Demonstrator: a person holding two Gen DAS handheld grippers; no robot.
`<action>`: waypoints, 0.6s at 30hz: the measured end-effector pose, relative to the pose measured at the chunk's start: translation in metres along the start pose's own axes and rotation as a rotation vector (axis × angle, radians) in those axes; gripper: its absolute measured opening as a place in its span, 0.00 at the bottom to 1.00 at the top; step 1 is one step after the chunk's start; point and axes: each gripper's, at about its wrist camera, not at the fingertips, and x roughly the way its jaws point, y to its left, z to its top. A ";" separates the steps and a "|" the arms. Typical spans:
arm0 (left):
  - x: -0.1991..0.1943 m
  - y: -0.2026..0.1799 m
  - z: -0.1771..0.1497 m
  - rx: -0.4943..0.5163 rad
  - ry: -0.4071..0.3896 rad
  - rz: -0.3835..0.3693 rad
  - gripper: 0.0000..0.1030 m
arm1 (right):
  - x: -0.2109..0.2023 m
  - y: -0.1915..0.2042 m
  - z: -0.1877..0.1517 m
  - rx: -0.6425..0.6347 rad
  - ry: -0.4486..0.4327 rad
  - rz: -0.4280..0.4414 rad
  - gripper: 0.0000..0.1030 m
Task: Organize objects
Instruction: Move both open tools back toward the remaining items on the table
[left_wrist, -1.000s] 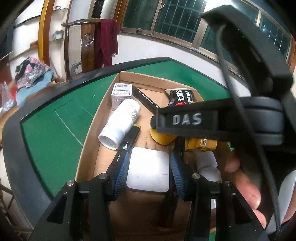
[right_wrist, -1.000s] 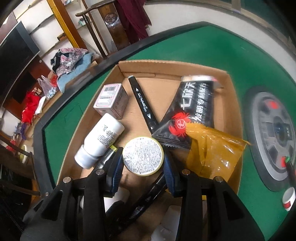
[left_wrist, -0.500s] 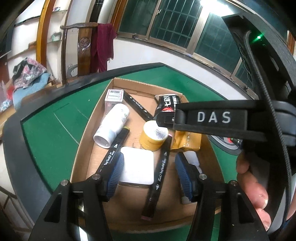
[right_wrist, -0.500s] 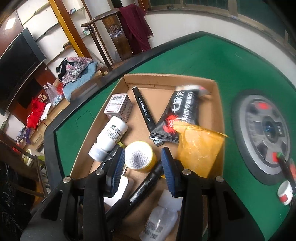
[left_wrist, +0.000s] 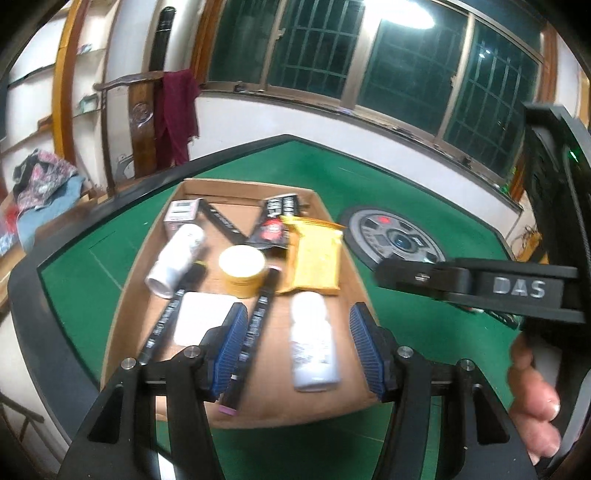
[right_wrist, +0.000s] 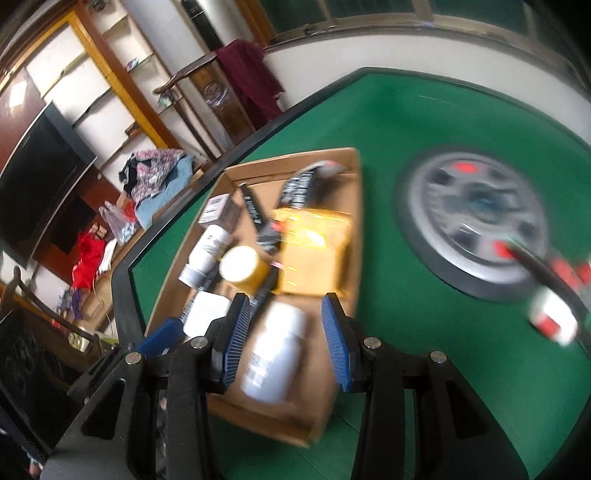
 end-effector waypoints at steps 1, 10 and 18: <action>0.000 -0.007 -0.001 0.016 0.003 -0.007 0.51 | -0.009 -0.010 -0.005 0.020 -0.006 0.005 0.38; 0.024 -0.100 0.009 0.149 0.151 -0.204 0.51 | -0.095 -0.124 -0.053 0.163 -0.083 -0.077 0.37; 0.097 -0.196 0.028 0.270 0.277 -0.242 0.50 | -0.158 -0.199 -0.060 0.349 -0.271 -0.139 0.38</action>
